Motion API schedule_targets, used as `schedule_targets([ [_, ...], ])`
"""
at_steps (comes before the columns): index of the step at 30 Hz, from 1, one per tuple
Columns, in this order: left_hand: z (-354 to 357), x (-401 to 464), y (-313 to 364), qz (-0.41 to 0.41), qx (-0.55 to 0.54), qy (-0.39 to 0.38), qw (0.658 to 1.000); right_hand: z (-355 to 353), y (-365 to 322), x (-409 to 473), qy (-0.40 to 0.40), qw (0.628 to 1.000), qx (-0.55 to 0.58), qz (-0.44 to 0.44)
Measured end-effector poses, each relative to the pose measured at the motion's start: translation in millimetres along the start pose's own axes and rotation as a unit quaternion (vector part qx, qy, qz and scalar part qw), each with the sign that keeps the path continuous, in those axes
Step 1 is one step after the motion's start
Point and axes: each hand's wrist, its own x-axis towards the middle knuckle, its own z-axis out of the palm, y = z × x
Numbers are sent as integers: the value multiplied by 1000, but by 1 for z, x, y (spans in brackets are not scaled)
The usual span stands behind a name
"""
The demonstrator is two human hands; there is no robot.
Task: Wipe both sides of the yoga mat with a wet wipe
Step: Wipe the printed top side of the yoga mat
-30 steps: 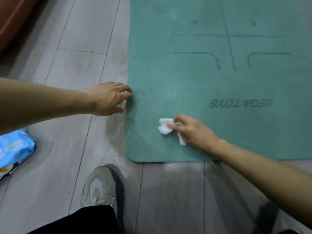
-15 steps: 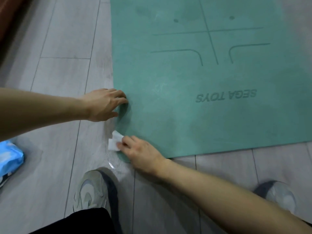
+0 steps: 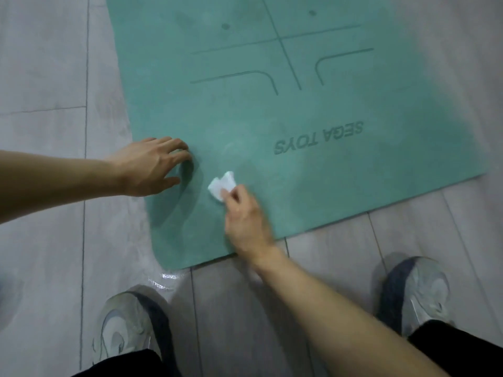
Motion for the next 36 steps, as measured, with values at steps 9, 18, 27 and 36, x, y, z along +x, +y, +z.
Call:
schedule_targets([
  [9, 0, 44, 7, 57, -16, 31, 998, -60, 96, -42, 31, 998, -49, -7],
  [18, -5, 73, -4, 33, -36, 48, 998, -48, 87, 6, 109, 976, -46, 182],
  [27, 4, 64, -14, 17, -45, 40, 998, -46, 88, 71, -105, 976, -29, -186],
  [36, -1, 38, -24, -45, -53, 29, 997, -93, 193, 212, 72, 960, -81, 258],
])
